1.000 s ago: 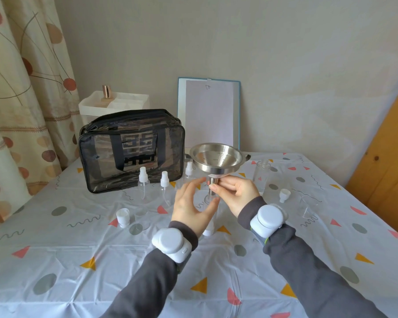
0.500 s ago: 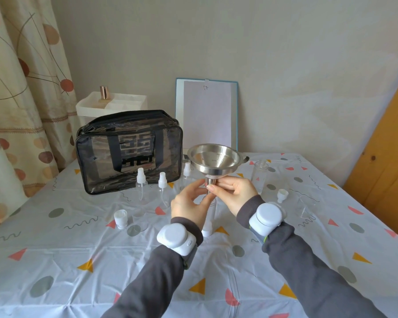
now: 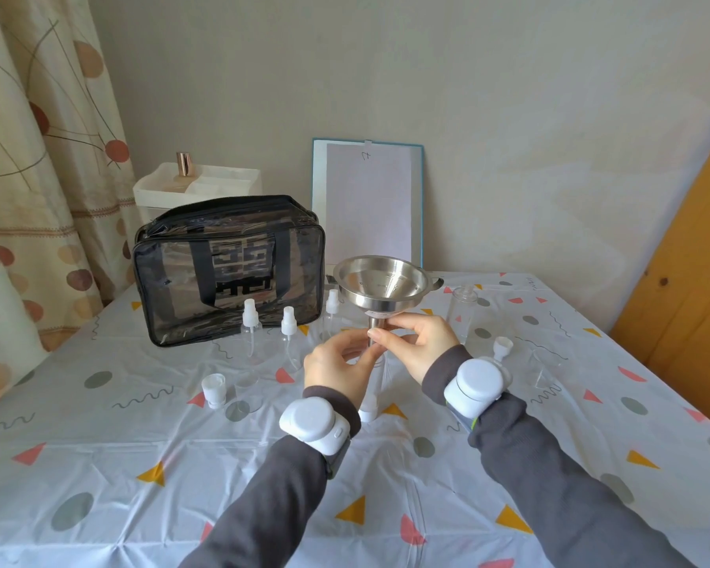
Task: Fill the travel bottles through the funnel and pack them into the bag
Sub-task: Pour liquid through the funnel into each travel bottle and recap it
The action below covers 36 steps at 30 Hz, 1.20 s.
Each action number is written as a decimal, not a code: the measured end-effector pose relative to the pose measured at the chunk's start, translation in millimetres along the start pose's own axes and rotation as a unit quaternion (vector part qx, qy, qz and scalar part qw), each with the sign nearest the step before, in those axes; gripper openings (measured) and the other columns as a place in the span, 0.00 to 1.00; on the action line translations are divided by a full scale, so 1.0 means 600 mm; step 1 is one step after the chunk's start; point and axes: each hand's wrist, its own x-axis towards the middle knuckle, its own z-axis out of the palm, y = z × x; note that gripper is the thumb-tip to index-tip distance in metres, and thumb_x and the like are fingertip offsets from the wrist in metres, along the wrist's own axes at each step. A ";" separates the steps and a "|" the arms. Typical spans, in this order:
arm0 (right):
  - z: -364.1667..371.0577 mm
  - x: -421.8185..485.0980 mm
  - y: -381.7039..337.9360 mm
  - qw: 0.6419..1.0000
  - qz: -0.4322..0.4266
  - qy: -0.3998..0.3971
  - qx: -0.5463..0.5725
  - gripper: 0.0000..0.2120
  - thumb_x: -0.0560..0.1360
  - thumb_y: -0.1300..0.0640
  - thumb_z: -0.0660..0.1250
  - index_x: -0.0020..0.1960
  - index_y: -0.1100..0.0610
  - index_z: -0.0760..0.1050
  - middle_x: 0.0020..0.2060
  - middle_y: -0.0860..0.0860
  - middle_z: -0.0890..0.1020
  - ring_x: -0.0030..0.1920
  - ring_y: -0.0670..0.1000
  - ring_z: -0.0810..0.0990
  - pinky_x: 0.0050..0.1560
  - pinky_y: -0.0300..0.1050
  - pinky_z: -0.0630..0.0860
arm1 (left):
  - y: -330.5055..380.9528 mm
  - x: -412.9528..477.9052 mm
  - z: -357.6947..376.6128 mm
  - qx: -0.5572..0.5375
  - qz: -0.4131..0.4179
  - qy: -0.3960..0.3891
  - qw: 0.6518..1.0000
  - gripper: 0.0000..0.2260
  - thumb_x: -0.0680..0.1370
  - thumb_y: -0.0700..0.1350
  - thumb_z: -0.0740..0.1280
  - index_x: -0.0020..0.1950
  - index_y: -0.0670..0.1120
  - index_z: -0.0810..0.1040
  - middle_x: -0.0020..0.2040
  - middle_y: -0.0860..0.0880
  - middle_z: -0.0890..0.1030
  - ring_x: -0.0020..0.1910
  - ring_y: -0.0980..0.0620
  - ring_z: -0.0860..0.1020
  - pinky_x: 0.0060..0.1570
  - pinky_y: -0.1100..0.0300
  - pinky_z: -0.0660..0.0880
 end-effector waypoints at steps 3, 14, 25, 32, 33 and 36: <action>0.002 0.002 -0.001 1.000 0.009 0.012 -0.004 0.08 0.71 0.53 0.71 0.49 0.54 0.81 0.40 0.42 0.80 0.47 0.47 0.80 0.52 0.40 0.76 | -0.002 -0.002 0.001 0.007 0.004 0.001 1.000 0.09 0.73 0.50 0.70 0.51 0.50 0.82 0.45 0.55 0.83 0.46 0.60 0.80 0.51 0.66 0.74; 0.001 0.000 0.003 1.000 -0.002 0.010 0.003 0.06 0.71 0.54 0.70 0.45 0.55 0.81 0.41 0.48 0.83 0.46 0.43 0.80 0.51 0.39 0.76 | -0.003 -0.004 0.004 -0.006 -0.010 0.008 1.000 0.08 0.73 0.48 0.70 0.51 0.51 0.83 0.39 0.58 0.82 0.38 0.70 0.76 0.39 0.80 0.69; 0.003 0.001 -0.002 1.000 -0.001 0.004 0.012 0.06 0.72 0.57 0.70 0.48 0.54 0.81 0.41 0.45 0.81 0.46 0.42 0.79 0.47 0.28 0.73 | -0.004 -0.004 0.004 -0.018 -0.003 0.011 1.000 0.06 0.73 0.47 0.70 0.49 0.52 0.84 0.37 0.60 0.81 0.37 0.73 0.76 0.40 0.80 0.70; 0.005 0.002 0.002 1.000 0.001 0.001 0.030 0.04 0.71 0.58 0.70 0.46 0.53 0.81 0.41 0.46 0.81 0.46 0.48 0.81 0.51 0.39 0.76 | -0.003 -0.003 0.004 -0.030 0.000 0.008 1.000 0.05 0.73 0.46 0.71 0.47 0.50 0.84 0.33 0.63 0.79 0.34 0.73 0.76 0.40 0.78 0.72; 0.005 0.002 0.002 0.999 0.001 0.000 0.033 0.04 0.71 0.58 0.71 0.45 0.51 0.81 0.41 0.46 0.81 0.46 0.48 0.81 0.51 0.39 0.76 | -0.004 -0.003 0.004 -0.028 0.001 0.008 1.000 0.05 0.73 0.46 0.71 0.48 0.50 0.84 0.34 0.62 0.79 0.35 0.72 0.76 0.40 0.79 0.71; 0.004 0.001 0.004 0.999 0.002 -0.006 0.040 0.05 0.71 0.57 0.71 0.43 0.47 0.79 0.42 0.47 0.82 0.47 0.48 0.81 0.50 0.40 0.77 | -0.004 -0.003 0.004 -0.022 -0.001 0.007 1.000 0.06 0.73 0.46 0.70 0.49 0.51 0.84 0.35 0.62 0.79 0.36 0.72 0.76 0.39 0.80 0.70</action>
